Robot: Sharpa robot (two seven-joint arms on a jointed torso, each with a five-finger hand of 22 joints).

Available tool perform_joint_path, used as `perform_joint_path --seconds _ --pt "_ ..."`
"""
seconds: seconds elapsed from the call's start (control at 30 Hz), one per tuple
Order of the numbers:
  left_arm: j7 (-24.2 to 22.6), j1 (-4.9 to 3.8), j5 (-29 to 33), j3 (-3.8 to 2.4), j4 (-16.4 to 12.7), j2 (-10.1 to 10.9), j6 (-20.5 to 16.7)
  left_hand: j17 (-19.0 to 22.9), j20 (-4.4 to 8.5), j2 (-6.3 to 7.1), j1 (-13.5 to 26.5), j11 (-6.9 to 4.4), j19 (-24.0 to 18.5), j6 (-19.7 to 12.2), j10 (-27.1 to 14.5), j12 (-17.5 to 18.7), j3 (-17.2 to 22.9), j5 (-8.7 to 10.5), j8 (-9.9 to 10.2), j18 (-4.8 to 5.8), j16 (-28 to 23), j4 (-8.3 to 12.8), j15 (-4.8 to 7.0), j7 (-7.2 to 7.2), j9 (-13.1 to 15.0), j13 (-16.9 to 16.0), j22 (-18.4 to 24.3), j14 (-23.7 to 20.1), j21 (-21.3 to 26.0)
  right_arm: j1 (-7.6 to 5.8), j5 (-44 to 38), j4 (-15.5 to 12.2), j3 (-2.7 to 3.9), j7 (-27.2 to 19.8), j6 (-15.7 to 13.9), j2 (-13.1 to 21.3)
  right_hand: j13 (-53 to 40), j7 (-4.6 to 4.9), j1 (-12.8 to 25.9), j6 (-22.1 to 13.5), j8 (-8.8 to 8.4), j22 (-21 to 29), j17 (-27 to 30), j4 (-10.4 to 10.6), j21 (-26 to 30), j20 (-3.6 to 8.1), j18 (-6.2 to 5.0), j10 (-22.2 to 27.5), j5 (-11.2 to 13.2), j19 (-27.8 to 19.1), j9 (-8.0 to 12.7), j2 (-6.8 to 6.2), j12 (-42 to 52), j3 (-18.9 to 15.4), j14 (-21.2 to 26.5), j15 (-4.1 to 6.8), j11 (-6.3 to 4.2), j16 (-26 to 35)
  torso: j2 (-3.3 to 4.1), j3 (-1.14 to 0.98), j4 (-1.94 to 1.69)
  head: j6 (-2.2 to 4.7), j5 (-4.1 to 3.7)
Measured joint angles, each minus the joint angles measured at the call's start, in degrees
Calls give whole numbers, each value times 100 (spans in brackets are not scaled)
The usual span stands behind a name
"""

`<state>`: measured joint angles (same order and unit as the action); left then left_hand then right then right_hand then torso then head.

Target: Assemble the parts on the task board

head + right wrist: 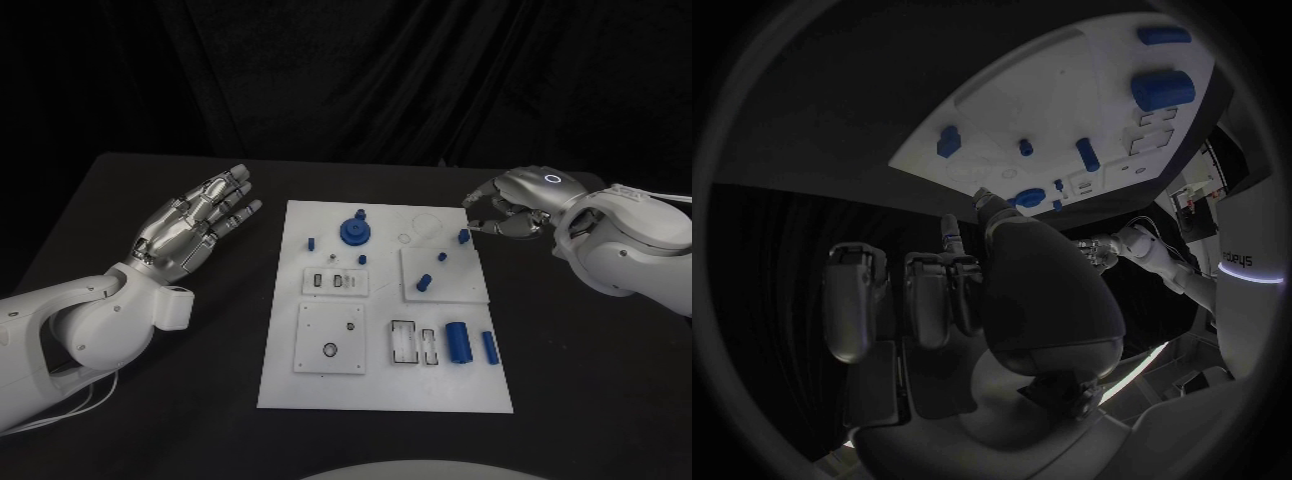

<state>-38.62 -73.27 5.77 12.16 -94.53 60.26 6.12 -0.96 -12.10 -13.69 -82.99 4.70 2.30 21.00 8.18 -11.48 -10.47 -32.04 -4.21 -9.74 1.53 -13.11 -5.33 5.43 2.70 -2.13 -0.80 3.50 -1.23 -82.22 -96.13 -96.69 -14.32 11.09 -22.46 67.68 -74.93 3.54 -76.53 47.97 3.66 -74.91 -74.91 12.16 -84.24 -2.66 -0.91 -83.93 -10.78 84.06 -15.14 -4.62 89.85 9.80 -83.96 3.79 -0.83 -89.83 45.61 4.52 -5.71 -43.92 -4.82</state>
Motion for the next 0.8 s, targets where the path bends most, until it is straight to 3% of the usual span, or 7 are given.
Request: perform_joint_path --seconds 0.3,0.5,0.8 --pt "0 0 0 0 -4 -1 0 0 0 -23 23 0 0 0 0 0 0 0 0 0 0 0 0 0 -1 0 0 0 0 193 0 194 0 53 -117 90 0 20 0 -20 0 0 0 111 59 0 0 0 182 0 47 -45 0 -111 0 0 0 0 8 -1 6 -3 12" --pt "0 0 0 0 -2 -4 1 0 0 -23 23 0 0 0 0 0 0 0 0 0 0 0 0 0 -1 0 0 0 0 256 0 292 -1 72 -137 24 0 20 -14 -20 0 1 0 174 83 0 1 0 340 0 67 -59 0 -174 0 0 0 0 9 -9 13 -21 9" --pt "6 0 0 0 4 -4 2 0 0 -23 23 0 0 0 0 0 0 0 0 0 0 0 0 0 -1 0 0 0 0 296 -1 462 -1 90 -125 -144 1 65 -46 67 45 1 0 197 138 0 0 0 350 0 67 -91 0 -197 0 0 0 0 9 -9 14 -32 -3"
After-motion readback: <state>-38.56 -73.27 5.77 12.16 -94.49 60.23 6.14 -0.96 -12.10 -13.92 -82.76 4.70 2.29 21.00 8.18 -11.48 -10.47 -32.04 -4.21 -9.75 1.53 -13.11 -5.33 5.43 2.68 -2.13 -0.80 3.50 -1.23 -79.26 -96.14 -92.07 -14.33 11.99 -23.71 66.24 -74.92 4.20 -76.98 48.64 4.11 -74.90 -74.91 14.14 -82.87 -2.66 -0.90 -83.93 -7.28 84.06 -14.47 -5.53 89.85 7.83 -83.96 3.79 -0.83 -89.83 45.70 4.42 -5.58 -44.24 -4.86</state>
